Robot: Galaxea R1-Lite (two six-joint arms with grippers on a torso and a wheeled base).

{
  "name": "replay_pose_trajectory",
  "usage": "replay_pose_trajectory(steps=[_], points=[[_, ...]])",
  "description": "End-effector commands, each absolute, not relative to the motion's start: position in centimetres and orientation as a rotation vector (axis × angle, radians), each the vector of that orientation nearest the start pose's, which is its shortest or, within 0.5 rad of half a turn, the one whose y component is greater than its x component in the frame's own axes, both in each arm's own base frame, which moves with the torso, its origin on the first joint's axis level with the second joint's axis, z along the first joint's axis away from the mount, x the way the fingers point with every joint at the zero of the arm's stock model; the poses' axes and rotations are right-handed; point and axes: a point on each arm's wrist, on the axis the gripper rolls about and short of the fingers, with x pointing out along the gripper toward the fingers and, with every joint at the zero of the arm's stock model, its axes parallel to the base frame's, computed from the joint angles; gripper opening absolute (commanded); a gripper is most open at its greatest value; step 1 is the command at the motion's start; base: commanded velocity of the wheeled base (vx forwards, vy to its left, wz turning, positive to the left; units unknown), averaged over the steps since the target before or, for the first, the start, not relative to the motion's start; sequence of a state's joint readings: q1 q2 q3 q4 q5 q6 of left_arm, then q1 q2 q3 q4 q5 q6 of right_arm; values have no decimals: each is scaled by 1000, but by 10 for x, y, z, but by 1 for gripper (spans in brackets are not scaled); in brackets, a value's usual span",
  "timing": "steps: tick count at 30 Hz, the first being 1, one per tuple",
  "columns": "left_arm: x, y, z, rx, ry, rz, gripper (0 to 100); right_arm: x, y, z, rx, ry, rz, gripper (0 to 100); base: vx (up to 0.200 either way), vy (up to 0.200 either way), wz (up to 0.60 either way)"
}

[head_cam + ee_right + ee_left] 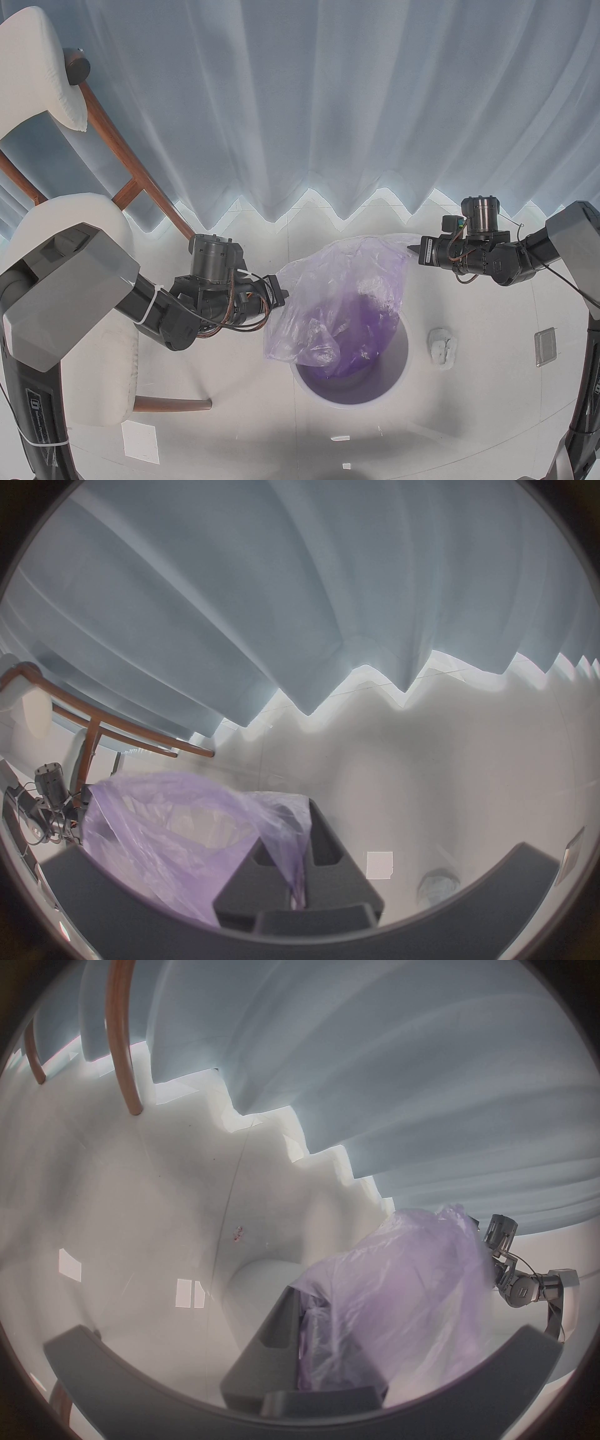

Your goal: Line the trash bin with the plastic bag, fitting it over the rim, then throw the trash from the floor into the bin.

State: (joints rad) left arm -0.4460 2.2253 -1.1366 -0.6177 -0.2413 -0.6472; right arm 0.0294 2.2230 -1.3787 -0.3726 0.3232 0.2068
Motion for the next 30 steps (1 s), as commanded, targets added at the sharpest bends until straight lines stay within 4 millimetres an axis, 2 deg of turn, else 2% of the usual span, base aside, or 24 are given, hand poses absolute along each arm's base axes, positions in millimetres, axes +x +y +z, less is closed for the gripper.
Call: replay_pose_trajectory(steps=[1, 7, 16, 30], points=[[386, -181, 52, -560, 715, -456, 0, 459, 19, 84, 274, 544, 283, 0, 0, 0, 0], [386, -173, 43, -557, 765, -420, 0, 456, 18, 77, 233, 563, 290, 0, 0, 0, 0], [380, -163, 30, -551, 809, -385, 0, 446, 3, 61, 188, 609, 276, 0, 0, 0, 0], [356, -174, 19, -520, 880, -409, 0, 434, -1, 49, 192, 608, 275, 0, 0, 0, 0]])
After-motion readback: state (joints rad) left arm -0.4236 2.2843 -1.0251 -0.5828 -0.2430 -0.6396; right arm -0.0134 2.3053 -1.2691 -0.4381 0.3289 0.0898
